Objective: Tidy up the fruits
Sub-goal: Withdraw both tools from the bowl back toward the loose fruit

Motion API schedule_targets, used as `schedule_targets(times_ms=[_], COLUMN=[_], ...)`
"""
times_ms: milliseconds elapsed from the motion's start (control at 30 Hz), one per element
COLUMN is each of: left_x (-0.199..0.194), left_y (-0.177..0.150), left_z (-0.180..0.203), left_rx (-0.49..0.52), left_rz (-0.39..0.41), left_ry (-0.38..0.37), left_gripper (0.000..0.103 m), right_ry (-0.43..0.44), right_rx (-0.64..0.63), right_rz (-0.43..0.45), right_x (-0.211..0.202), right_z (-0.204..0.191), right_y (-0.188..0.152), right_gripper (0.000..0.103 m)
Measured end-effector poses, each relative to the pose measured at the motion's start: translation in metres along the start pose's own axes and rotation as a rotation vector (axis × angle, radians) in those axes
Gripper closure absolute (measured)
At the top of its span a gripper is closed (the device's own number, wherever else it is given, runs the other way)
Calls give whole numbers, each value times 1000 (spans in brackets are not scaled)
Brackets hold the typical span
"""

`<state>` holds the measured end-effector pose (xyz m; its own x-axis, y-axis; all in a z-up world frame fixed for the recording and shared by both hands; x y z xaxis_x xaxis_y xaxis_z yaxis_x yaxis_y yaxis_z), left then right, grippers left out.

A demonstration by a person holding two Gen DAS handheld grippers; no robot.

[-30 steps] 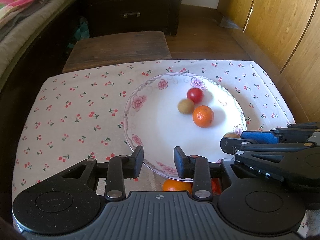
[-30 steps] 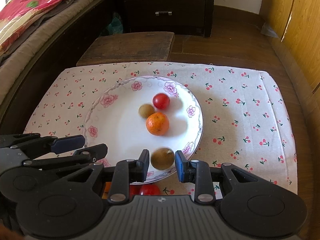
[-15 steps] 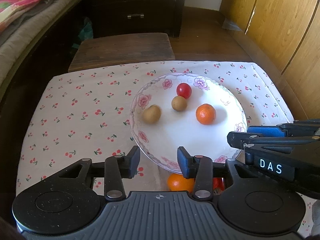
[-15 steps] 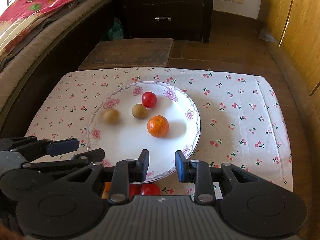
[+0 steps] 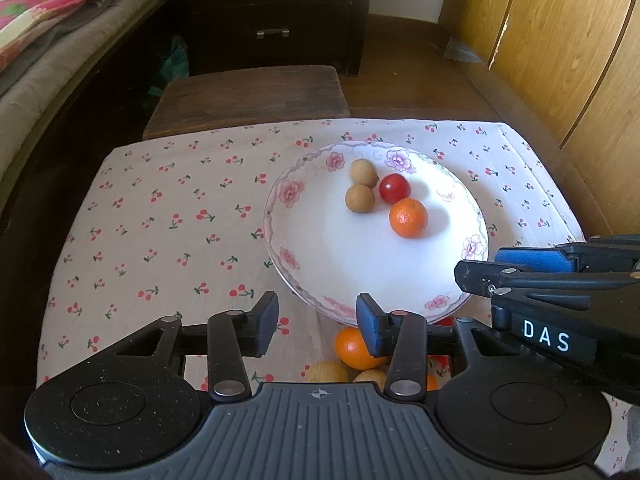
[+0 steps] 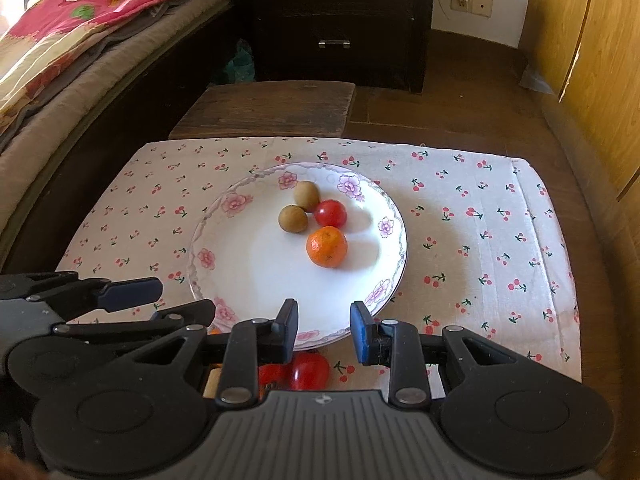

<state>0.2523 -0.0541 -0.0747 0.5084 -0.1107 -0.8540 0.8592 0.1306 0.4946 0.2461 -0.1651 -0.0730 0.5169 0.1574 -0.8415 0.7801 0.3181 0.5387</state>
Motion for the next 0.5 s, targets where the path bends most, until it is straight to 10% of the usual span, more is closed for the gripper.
schedule_targets(times_ms=[500], left_x=[-10], left_y=[-17], left_z=[-3], left_rx=[-1], left_rz=[-11], left_ry=[-14], left_gripper=[50], right_ry=[1], right_rx=[-12], right_rz=[-18], right_x=[-7], right_z=[-6], right_y=[-17], right_gripper=[73])
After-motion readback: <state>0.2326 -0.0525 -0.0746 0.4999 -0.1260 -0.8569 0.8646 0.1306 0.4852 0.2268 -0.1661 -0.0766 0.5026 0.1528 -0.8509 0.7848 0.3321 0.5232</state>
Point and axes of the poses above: each gripper's, at about its wrist camera, not at the fingertips, and x roughly the way its jaws point, z to its right, y to its top, the point moved 9 cm from there along x, roughly the way its jaws point, and after that the axes turned 15 degrees about -x, right-handed, at the moved point
